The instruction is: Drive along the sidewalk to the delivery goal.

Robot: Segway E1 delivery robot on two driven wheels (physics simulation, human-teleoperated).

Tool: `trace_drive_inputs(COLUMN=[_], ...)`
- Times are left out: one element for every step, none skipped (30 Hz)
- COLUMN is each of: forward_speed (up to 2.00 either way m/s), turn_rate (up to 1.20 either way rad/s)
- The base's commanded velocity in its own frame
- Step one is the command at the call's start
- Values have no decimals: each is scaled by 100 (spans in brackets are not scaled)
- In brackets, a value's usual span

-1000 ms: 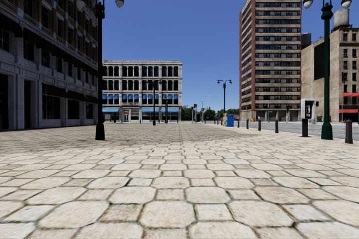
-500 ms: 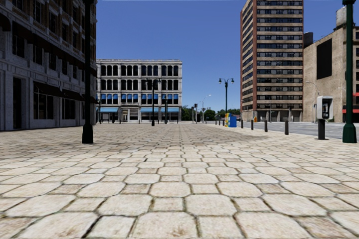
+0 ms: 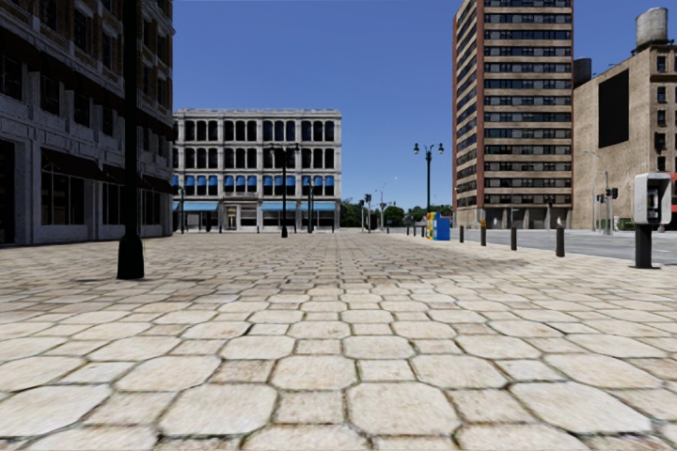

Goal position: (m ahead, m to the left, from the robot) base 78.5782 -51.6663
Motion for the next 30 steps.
trace_drive_inputs(forward_speed=[200, 200, 200, 200, 200, 200, 200, 200, 200, 200, 200, 200, 200, 200, 200, 200, 200, 200, 200, 200, 200, 200, 200, 200, 200, 200, 200, 200, 200, 200], turn_rate=[0, 0, 0, 0, 0, 0, 0, 0, 0, 0, 0, 0, 0, 0, 0, 0, 0, 0, 0, 0, 0, 0, 0, 0, 0, 0, 0, 0, 0, 0])
